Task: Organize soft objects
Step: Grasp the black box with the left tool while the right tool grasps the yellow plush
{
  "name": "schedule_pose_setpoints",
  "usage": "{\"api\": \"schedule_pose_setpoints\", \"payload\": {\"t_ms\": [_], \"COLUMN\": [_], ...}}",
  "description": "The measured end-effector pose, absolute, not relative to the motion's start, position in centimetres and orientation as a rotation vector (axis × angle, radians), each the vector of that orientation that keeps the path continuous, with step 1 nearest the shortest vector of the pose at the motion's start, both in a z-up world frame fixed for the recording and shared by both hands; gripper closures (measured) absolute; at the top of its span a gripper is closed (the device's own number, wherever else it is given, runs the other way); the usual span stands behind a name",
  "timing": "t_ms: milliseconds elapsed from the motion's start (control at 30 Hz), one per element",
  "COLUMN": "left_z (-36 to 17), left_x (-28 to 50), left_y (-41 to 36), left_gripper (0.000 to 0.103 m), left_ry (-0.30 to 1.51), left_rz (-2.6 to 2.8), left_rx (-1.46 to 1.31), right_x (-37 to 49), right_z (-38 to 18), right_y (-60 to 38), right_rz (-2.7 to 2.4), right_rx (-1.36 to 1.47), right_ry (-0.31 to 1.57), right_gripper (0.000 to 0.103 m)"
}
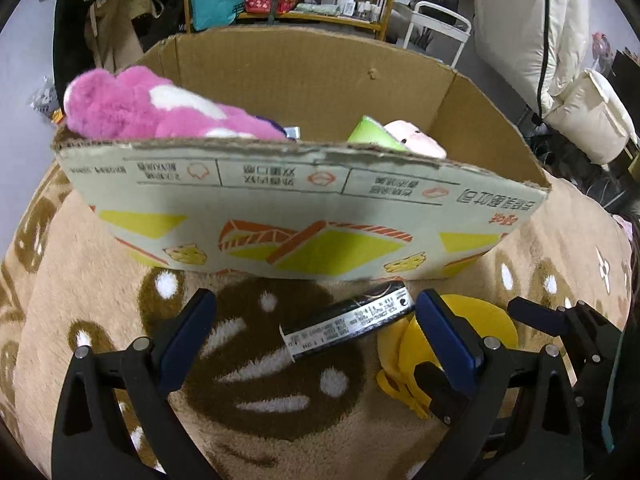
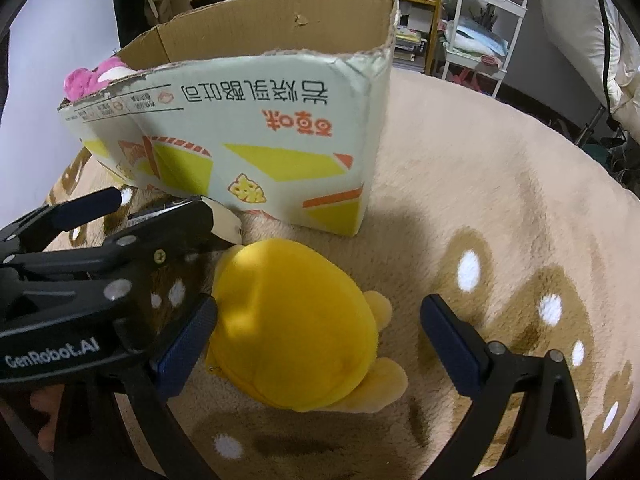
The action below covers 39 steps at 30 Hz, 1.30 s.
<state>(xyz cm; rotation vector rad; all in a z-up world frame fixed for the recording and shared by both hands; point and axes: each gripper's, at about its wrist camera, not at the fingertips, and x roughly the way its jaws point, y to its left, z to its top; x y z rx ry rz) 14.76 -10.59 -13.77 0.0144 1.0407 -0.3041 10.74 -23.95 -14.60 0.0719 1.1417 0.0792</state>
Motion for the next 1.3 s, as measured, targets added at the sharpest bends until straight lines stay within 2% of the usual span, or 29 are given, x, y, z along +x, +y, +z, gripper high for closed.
{"api": "schedule_pose_setpoints", "payload": {"t_ms": [100, 300, 467, 500, 800, 1000, 1233, 1300], "left_z": [-14.2, -14.7, -15.2, -15.3, -15.3, -15.3, -15.2, -15.1], "left_x": [15.0, 15.3, 15.4, 15.5, 15.3, 15.2, 14.8, 14.7], "left_y": [-10.5, -9.8, -9.9, -10.1, -10.2, -9.5, -8.5, -8.3], "left_gripper": [0.006, 0.016, 0.035, 0.036, 0.037, 0.037, 0.038, 0.038], "left_ry": [1.061, 1.096, 1.127, 1.133, 1.117, 1.108, 1.097, 1.094], "left_rz": [-0.311, -0.321, -0.316, -0.316, -0.295, -0.256, -0.224, -0.210], "left_rx": [-0.017, -0.071, -0.062, -0.063, -0.056, -0.036, -0.014, -0.006], "right_x": [10.8, 10.6, 10.7, 10.7, 11.1, 11.6, 12.0, 11.8], "right_z": [-14.6, -14.7, -15.1, -15.1, -15.9, -16.4, -16.7, -16.7], "right_y": [-23.9, -23.1, -22.6, -22.6, -23.6, -23.9, -23.4, -23.2], "right_rz": [0.091, 0.128, 0.136, 0.135, 0.114, 0.136, 0.128, 0.129], "right_rx": [0.086, 0.078, 0.059, 0.061, 0.089, 0.111, 0.106, 0.107], "right_ry": [1.147, 1.161, 1.179, 1.181, 1.205, 1.222, 1.221, 1.217], "right_gripper": [0.000, 0.000, 0.000, 0.000, 0.000, 0.008, 0.010, 0.014]}}
